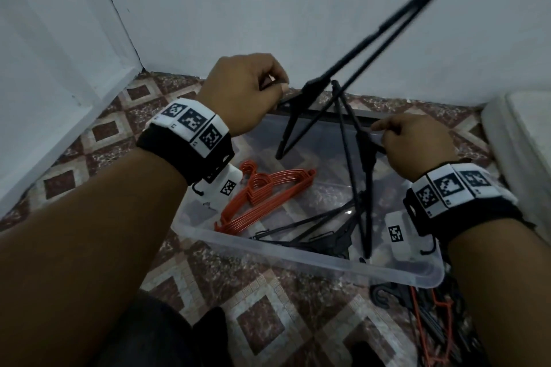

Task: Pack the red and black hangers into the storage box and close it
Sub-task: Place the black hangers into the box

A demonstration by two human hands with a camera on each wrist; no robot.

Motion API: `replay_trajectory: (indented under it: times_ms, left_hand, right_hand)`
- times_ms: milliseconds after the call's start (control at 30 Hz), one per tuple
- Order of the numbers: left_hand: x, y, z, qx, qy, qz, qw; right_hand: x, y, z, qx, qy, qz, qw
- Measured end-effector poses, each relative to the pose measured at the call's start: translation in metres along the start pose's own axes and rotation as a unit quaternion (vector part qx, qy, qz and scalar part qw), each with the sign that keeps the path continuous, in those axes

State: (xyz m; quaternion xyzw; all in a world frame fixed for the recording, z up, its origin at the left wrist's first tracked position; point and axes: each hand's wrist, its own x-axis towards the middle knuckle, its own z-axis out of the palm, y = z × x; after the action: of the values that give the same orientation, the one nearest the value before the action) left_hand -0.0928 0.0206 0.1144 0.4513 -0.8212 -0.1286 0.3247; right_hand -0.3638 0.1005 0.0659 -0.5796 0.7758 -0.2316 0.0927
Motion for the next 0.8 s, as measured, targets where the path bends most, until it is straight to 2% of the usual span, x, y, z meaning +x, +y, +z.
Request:
replay_trajectory:
  times_ms: [133, 267, 333, 400, 533, 600, 667, 800]
  left_hand:
    - [-0.002, 0.018, 0.004, 0.005, -0.019, -0.013, 1.0]
    - [-0.003, 0.028, 0.013, -0.051, -0.005, -0.096, 0.994]
    - [-0.006, 0.033, 0.022, -0.13, -0.037, -0.15, 0.979]
    - [-0.011, 0.04, 0.029, -0.225, -0.071, -0.2, 0.951]
    - [-0.017, 0.052, 0.046, -0.336, -0.114, -0.252, 0.9]
    - [-0.02, 0.058, 0.054, -0.347, -0.135, -0.258, 0.892]
    - [-0.021, 0.064, 0.06, -0.33, -0.135, -0.256, 0.898]
    - [-0.017, 0.072, 0.061, -0.361, -0.115, -0.274, 0.884]
  right_hand:
    - [-0.001, -0.001, 0.0, -0.005, 0.023, -0.011, 1.0]
    - [-0.002, -0.007, -0.002, 0.017, 0.027, -0.035, 0.999]
    - [-0.004, -0.012, -0.004, 0.024, 0.021, -0.064, 0.997]
    - [-0.007, -0.018, -0.005, 0.033, 0.003, -0.093, 0.995]
    - [-0.013, -0.03, -0.004, 0.063, -0.056, -0.133, 0.988]
    - [-0.017, -0.036, -0.003, 0.096, -0.086, -0.159, 0.979]
    - [-0.02, -0.039, -0.003, 0.143, -0.109, -0.166, 0.97]
    - [-0.018, -0.035, -0.004, 0.153, -0.104, -0.178, 0.966]
